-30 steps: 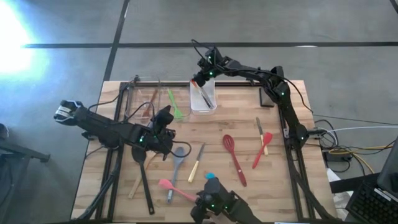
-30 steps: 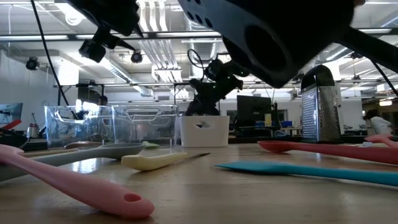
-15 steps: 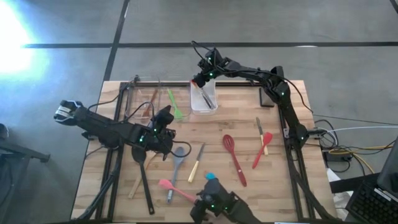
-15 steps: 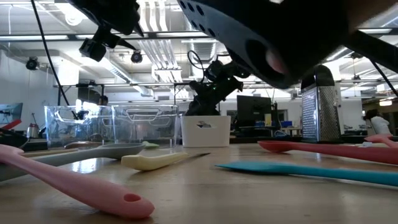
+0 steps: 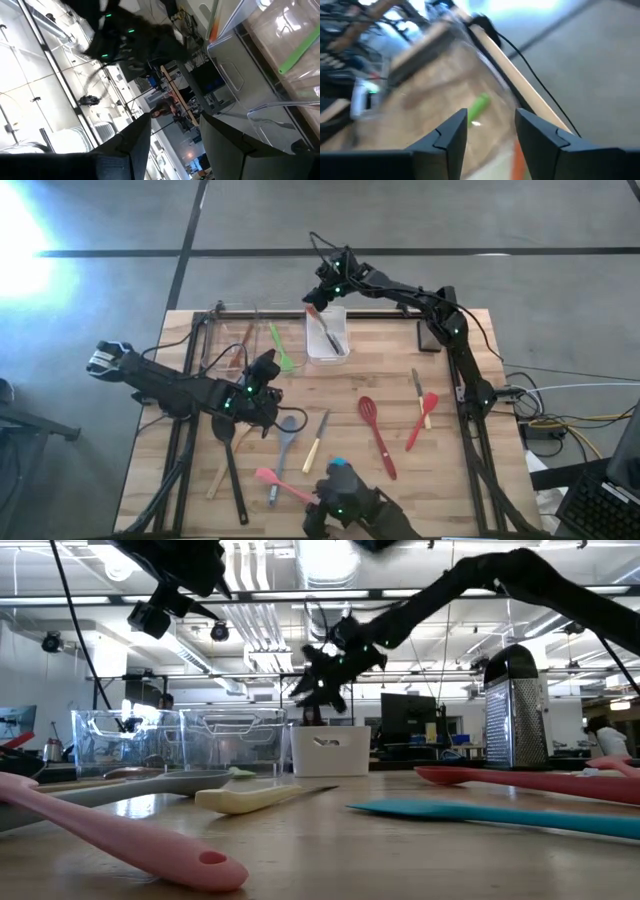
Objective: Pick & Place Kitchen Items
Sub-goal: Put the red spatula into the right transparent bin
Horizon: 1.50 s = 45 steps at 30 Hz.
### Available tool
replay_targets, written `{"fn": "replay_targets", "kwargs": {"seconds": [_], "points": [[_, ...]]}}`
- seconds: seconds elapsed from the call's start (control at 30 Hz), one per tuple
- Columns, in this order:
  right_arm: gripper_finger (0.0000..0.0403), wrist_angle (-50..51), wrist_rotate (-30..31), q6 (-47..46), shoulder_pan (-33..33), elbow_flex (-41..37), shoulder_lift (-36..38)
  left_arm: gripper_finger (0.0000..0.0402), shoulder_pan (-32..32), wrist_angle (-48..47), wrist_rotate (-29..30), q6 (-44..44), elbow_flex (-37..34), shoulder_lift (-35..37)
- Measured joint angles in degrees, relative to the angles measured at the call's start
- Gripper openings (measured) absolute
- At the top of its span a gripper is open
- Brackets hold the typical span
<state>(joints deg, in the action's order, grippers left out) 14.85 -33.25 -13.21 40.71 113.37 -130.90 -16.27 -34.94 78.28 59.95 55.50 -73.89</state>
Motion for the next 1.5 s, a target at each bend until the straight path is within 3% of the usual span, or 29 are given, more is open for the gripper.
{"fn": "replay_targets", "kwargs": {"seconds": [0.13,0.37,0.57,0.77,0.97,1.07,1.33,1.5], "points": [[0.0170,-0.1,-4.0,1.8,-0.6,0.7,5.0,0.0172,0.0,0.0,-0.4,-0.2,-0.3,0.0],[0.0151,7.7,-3.8,8.7,-4.5,0.2,14.6,0.0172,0.0,0.0,-3.7,-5.8,-0.2,0.0],[0.0119,19.8,4.3,16.2,-11.3,-2.2,22.1,0.0172,0.0,-0.3,-13.1,-16.9,-0.4,3.3],[0.0083,20.7,7.7,15.4,-17.9,-10.8,29.3,0.0172,-0.1,-0.2,-25.3,-29.9,-0.4,10.1],[0.0034,20.6,16.7,7.9,-24.5,-23.3,37.7,0.0172,-0.6,-1.9,-39.7,-45.0,-0.4,17.3],[0.0013,19.2,21.1,4.3,-28.4,-29.9,43.2,0.0172,-1.3,-2.0,-43.9,-49.2,-0.7,20.0],[0.0008,5.6,39.2,-1.8,-42.2,-47.2,57.9,0.0172,-4.5,-1.5,-41.7,-57.3,-4.8,25.7],[0.0008,-5.1,49.1,-3.1,-49.8,-56.3,64.1,0.0172,-6.0,4.3,-39.6,-59.4,-10.3,28.9]]}}
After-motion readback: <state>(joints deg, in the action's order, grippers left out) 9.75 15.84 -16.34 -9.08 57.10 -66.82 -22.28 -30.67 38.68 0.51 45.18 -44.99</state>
